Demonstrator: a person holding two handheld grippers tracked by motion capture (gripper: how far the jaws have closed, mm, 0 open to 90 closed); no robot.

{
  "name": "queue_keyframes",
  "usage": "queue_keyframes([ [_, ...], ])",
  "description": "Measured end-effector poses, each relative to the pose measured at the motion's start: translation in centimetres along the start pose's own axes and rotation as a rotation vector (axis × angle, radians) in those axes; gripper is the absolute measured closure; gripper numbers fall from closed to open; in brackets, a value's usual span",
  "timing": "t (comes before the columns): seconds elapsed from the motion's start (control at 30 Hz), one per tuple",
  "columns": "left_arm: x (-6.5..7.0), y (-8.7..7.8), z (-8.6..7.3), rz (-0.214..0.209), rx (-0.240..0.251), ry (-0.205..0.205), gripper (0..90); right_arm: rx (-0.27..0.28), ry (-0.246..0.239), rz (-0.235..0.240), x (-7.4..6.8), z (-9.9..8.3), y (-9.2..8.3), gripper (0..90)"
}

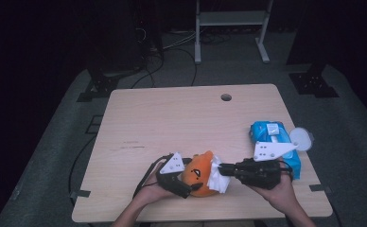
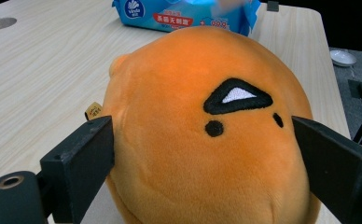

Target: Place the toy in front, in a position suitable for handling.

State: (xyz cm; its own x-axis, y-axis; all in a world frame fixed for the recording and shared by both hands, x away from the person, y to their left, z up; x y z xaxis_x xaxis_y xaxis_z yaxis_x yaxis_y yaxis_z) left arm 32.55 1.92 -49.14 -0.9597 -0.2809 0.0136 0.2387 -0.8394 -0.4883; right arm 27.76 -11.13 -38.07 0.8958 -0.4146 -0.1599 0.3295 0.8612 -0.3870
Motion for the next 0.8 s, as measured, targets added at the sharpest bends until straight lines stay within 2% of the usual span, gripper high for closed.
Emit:
queue_keyframes([
  [0.1, 0.0, 0.0, 0.0, 0.000, 0.002, 0.003, 9.2, -0.018, 0.023, 0.028, 0.1, -0.5, 0.8, 85.1],
  [0.13, 0.1, 0.0, 0.0, -0.001, 0.002, 0.005, 9.2, -0.044, 0.058, 0.024, 1.2, -1.6, 1.7, 85.1],
  [0.17, 0.1, 0.0, 0.0, -0.004, 0.003, 0.008, 9.2, -0.052, 0.069, 0.022, 1.7, -2.0, 2.0, 85.1],
  [0.27, 0.1, 0.1, 0.0, -0.007, 0.001, 0.018, 9.2, -0.091, 0.107, -0.027, 3.7, -3.7, 3.1, 84.6],
  [0.3, 0.1, 0.1, 0.0, -0.007, 0.001, 0.018, 9.2, -0.091, 0.107, -0.027, 3.7, -3.7, 3.1, 84.6],
  [0.33, 0.2, 0.1, 0.0, -0.007, 0.000, 0.022, 9.2, -0.118, 0.100, -0.074, 4.6, -4.5, 3.6, 83.7],
  [0.37, 0.2, 0.1, 0.0, -0.007, 0.000, 0.022, 9.2, -0.118, 0.100, -0.074, 4.6, -4.5, 3.6, 83.7],
  [0.43, 0.3, 0.2, 0.0, -0.008, -0.001, 0.022, 9.2, -0.131, 0.053, -0.116, 4.5, -4.9, 4.1, 79.5],
  [0.6, 0.3, 0.3, 0.0, -0.008, -0.010, 0.024, 9.2, -0.143, -0.023, -0.109, 3.3, -5.2, 5.1, 66.0],
  [0.63, 0.3, 0.3, 0.0, -0.008, -0.010, 0.024, 9.2, -0.143, -0.023, -0.109, 3.3, -5.2, 5.1, 66.0],
  [0.73, 0.3, 0.3, -0.3, -0.006, -0.032, 0.026, 9.1, -0.159, -0.108, -0.145, 2.9, -5.7, 6.3, 61.6],
  [0.8, 0.3, 0.1, -0.2, -0.015, -0.050, 0.023, 7.7, -0.167, -0.127, -0.162, 2.8, -6.1, 6.8, 61.9],
])
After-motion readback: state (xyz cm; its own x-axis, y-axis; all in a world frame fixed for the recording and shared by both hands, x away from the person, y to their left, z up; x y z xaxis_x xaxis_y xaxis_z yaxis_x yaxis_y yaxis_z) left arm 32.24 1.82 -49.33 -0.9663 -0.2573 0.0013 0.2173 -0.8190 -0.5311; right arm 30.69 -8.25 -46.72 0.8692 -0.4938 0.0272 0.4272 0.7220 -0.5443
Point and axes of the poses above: each handheld gripper's, and its own axes: y roughly forward along the jaws, z roughly out of its top, x roughly to its right, the point moved 9 cm from there along y, roughly forward along the jaws, and after that the axes turned 4 degrees about -z, right-handed, at the moved point
